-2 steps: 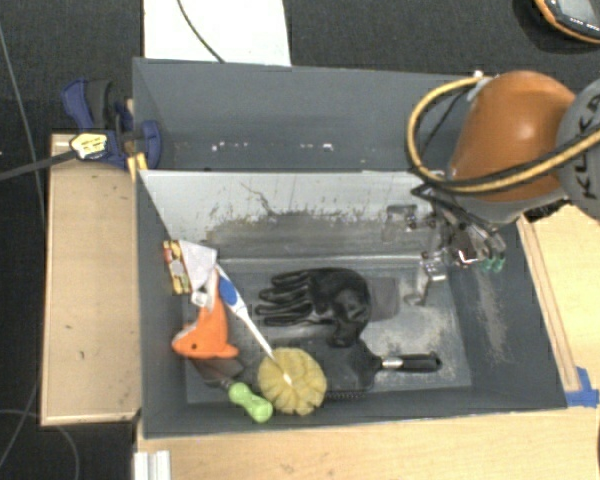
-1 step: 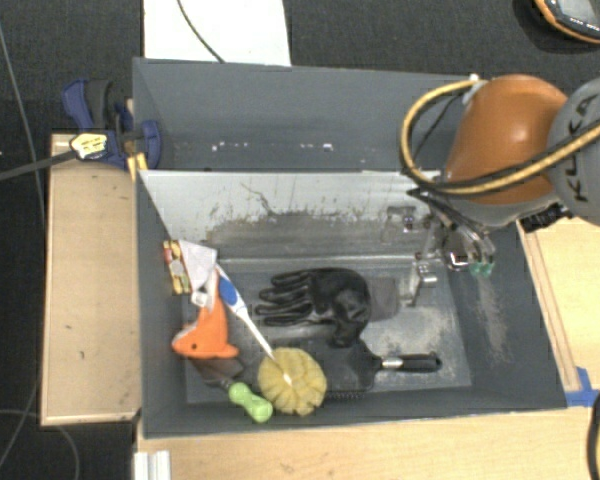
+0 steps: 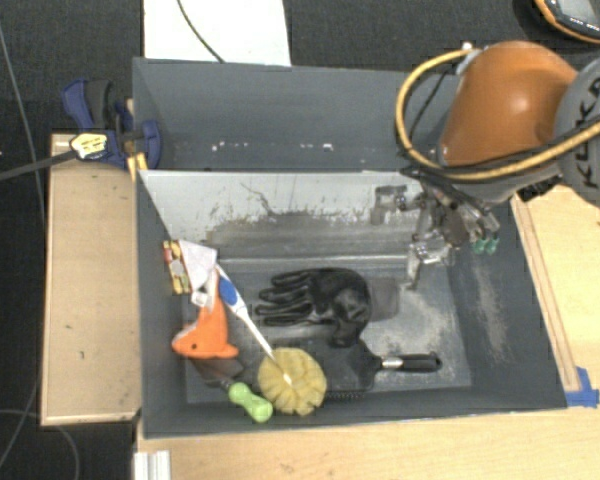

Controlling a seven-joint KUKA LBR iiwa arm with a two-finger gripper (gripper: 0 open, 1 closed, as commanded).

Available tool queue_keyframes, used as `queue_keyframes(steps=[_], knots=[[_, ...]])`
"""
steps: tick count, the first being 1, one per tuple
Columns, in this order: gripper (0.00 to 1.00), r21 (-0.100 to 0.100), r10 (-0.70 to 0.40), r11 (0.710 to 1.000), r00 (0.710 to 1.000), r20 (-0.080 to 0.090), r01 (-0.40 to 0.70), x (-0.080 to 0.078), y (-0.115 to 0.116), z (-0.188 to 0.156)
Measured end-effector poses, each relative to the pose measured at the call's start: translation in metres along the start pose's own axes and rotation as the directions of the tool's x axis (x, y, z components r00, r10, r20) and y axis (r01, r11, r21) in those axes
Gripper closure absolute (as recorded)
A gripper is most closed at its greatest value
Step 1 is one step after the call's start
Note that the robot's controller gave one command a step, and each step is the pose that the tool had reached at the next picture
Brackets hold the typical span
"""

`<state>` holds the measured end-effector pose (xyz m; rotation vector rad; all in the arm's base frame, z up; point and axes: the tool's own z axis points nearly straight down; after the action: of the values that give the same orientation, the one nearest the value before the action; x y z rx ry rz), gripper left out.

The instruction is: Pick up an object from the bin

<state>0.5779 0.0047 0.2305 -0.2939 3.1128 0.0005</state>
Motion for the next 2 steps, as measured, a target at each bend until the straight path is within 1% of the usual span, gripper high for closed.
queue_keyframes(steps=[1, 2], knots=[[0.00, -0.001, 0.003, 1.000, 1.000, -0.002, -0.003, 0.000, 0.000, 0.002], [0.00, 0.000, -0.146, 0.989, 0.989, 0.001, 0.146, 0.061, -0.003, 0.038]])
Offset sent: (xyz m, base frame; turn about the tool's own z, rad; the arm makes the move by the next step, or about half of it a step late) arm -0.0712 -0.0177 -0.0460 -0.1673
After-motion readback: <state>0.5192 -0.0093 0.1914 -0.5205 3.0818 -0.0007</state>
